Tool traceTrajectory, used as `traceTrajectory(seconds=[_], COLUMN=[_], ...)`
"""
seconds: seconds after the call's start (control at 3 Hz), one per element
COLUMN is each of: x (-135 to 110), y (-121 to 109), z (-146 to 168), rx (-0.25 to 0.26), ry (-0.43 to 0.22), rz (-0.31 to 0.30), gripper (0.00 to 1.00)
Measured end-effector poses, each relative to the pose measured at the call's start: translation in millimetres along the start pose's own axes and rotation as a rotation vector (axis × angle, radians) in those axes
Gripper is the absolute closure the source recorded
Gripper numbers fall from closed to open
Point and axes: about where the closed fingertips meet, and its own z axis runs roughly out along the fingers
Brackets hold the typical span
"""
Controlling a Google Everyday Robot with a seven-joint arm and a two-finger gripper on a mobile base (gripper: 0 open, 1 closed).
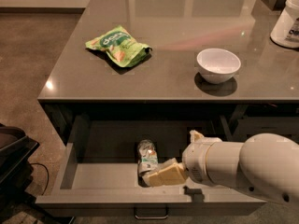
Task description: Pick 7up can from top drawer and place on counter
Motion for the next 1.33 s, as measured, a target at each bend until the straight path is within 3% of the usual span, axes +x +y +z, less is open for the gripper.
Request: traceTrajectory(seconds=[0.33,0.67,1.33], x=[2.2,3.8,1.3], y=[-0.6,10.9,9.5], z=[14.5,70.7,76.8], rx=[0.013,0.016,0.043], ry=[-0.019,-0.042,-0.047], rz=[0.028,0.064,0.065], gripper=[0.00,0.00,0.00])
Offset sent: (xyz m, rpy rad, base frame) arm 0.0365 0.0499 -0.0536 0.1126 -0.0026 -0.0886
